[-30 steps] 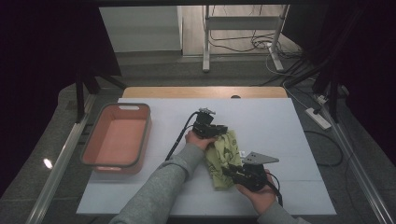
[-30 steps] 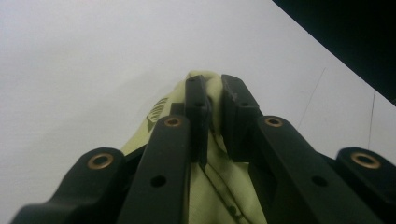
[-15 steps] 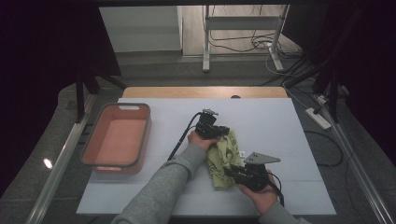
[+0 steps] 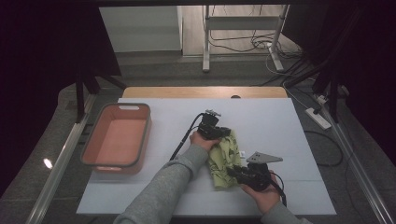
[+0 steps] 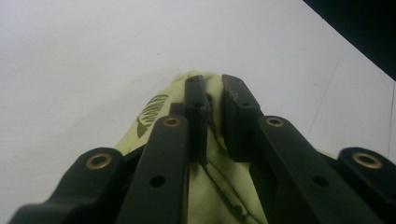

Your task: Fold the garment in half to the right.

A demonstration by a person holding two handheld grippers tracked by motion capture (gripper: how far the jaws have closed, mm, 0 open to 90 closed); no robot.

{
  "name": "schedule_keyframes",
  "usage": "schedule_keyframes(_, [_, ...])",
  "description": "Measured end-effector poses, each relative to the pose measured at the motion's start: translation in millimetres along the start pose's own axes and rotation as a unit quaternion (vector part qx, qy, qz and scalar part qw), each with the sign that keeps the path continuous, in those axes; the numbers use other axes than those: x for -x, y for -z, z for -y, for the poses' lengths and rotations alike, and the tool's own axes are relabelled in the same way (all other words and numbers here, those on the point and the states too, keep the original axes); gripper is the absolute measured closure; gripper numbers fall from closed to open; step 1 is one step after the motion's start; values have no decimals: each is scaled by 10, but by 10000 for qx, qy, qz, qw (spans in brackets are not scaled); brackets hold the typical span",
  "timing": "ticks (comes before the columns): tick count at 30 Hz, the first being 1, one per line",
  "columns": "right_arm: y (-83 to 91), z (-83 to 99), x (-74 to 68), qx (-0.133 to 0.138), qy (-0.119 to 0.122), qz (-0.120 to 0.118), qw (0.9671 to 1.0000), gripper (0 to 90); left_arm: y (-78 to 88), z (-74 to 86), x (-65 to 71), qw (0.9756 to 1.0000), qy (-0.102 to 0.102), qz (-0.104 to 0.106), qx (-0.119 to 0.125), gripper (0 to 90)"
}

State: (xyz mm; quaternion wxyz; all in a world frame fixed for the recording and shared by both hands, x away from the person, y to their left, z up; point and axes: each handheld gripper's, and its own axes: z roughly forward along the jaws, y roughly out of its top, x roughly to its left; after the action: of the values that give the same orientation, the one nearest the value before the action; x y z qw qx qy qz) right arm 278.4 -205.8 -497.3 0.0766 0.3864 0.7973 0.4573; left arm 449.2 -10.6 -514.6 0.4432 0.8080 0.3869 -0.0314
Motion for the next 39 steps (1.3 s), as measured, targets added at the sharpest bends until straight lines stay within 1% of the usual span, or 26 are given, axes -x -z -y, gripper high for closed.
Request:
schedule_keyframes(15, [10, 12, 21, -7, -70, -22, 10000, 763, 51, -12, -9, 10000, -11, 24, 30, 784])
schedule_keyframes(18, [19, 18, 31, -7, -93, -27, 10000, 758, 85, -20, -9, 10000, -23, 17, 82, 766])
schedule_keyframes(21, [31, 26, 45, 7, -145, 2, 9999, 743, 140, -25, -7, 9998, -47, -5, 184, 739])
schedule_keyframes(24, [38, 42, 65, 9, -212, 24, 9998, 729, 202, -32, -16, 9996, -62, 27, 256, 698])
schedule_keyframes(28, [61, 53, 89, 1, -248, 89, 9997, 696, 301, -35, -19, 9989, -46, 46, 454, 662])
schedule_keyframes(31, [81, 59, 103, 15, -251, 130, 9996, 649, 370, -31, -32, 9986, -24, 33, 529, 635])
schedule_keyframes(35, [118, 45, 103, 60, -211, 217, 9995, 572, 435, -2, -75, 9984, -1, 27, 558, 611])
schedule_keyframes(38, [147, 26, 105, 135, -169, 261, 9994, 511, 459, 23, -114, 9987, 8, 48, 510, 606])
schedule_keyframes(39, [164, 13, 107, 173, -165, 273, 9993, 504, 462, 27, -120, 9987, 16, 56, 513, 602])
